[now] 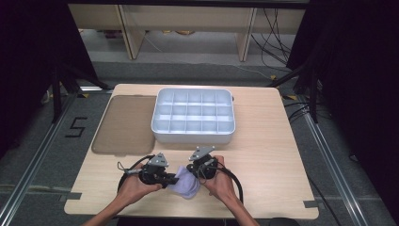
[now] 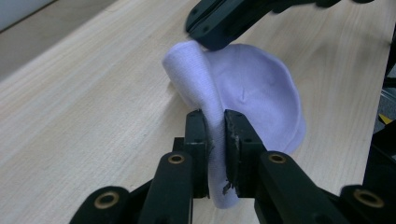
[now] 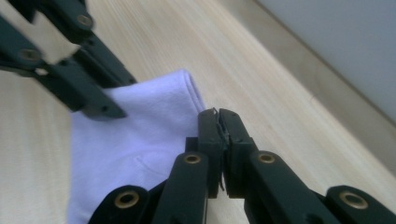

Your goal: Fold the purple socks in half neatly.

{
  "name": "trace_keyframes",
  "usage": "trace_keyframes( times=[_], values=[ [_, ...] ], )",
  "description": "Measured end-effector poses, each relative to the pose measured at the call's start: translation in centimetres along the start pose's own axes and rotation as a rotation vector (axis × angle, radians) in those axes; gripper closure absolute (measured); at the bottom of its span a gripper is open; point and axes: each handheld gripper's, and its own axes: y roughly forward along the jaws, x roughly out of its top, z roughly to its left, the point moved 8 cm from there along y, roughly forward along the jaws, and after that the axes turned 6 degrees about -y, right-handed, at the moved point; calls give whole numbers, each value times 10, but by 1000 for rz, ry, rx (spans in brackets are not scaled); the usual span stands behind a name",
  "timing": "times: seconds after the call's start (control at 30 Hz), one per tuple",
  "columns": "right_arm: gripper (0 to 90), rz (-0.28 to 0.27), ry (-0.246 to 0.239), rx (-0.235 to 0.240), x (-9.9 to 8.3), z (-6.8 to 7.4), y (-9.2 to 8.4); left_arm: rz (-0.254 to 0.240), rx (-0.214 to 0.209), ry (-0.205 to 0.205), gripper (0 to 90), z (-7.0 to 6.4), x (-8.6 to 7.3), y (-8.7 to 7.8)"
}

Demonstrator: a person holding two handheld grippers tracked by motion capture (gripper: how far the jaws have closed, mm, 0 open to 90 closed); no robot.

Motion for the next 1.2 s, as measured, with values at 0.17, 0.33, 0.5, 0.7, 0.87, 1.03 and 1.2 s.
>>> trace_keyframes(
  times=[0.17, 0.33, 0.5, 0.7, 0.87, 1.03, 1.2],
  values=[
    [880, -22, 7, 27, -7, 13, -26, 3, 10, 13, 798, 3, 0, -5],
    [879, 55, 13, 80, -22, 29, -23, -8, 12, 3, 793, 0, 1, -7],
    [881, 69, 34, 86, -29, 29, -10, -5, 14, 28, 783, -2, 2, -7],
    [885, 74, 28, 98, -29, 29, -10, -20, 0, 42, 780, -12, 8, -6],
    [886, 73, 26, 88, -29, 27, -10, -29, -35, 45, 778, -24, 11, 1],
    [888, 61, 39, 104, -30, 26, -10, -31, -43, 56, 777, -26, 12, 6],
    [888, 55, 63, 124, -31, 25, -11, -10, -43, 74, 770, -30, 10, 14]
  ],
)
